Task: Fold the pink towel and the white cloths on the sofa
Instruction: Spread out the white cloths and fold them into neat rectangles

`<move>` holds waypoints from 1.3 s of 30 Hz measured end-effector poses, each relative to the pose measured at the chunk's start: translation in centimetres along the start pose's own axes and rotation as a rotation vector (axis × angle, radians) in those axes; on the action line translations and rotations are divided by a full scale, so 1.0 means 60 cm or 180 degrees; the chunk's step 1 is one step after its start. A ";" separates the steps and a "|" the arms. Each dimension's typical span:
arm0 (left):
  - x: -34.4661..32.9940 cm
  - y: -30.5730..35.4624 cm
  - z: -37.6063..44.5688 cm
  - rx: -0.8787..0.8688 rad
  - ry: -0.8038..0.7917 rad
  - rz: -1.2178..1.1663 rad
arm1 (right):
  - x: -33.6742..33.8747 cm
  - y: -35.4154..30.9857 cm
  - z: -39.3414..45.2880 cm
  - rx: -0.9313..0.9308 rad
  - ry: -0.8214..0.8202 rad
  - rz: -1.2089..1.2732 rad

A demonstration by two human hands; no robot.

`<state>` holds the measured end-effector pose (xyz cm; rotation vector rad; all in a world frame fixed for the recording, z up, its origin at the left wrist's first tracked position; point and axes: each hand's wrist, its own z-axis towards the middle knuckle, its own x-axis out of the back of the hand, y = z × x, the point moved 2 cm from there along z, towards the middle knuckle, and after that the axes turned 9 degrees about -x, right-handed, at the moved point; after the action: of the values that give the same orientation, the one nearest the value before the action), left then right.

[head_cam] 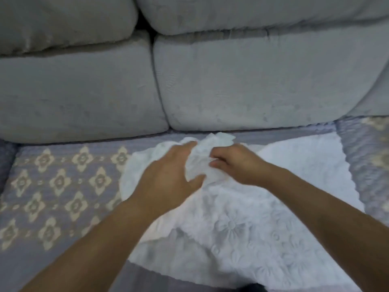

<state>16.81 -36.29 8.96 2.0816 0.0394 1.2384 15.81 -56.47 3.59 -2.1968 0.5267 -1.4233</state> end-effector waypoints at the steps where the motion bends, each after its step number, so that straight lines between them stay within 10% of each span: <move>1: -0.032 0.016 0.020 -0.0092 -0.0439 0.0200 | -0.001 0.000 -0.014 0.0100 -0.0037 0.0105; 7: -0.103 0.027 0.058 0.0064 -0.0257 0.0597 | -0.009 0.130 -0.037 -0.0256 -0.0739 0.0451; 14: -0.097 -0.017 -0.004 0.0083 -0.0253 0.1652 | 0.080 0.458 -0.053 -0.0877 -0.1222 -0.2299; 20: -0.135 -0.020 -0.004 0.0781 0.0255 0.1415 | 0.160 0.641 -0.226 -0.1329 -0.0056 -0.2651; 24: -0.173 -0.025 -0.005 0.0681 0.0414 0.1089 | 0.073 0.646 -0.363 -0.1372 0.0678 -0.1862; 29: -0.214 -0.037 -0.027 0.0739 -0.0363 0.1414 | -0.085 0.626 -0.447 -0.2859 -0.0104 -0.0527; 33: -0.219 -0.027 -0.039 0.0886 -0.0712 0.1468 | -0.107 0.580 -0.453 -0.4139 0.1348 0.0734; 39: -0.228 -0.020 -0.038 0.1051 -0.0753 0.1446 | -0.104 0.556 -0.412 -0.4953 0.1956 0.4782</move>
<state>8.01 -39.05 -1.45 2.6125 -0.3803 1.2981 -11.47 -84.65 -11.40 -0.8531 3.2542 -0.5520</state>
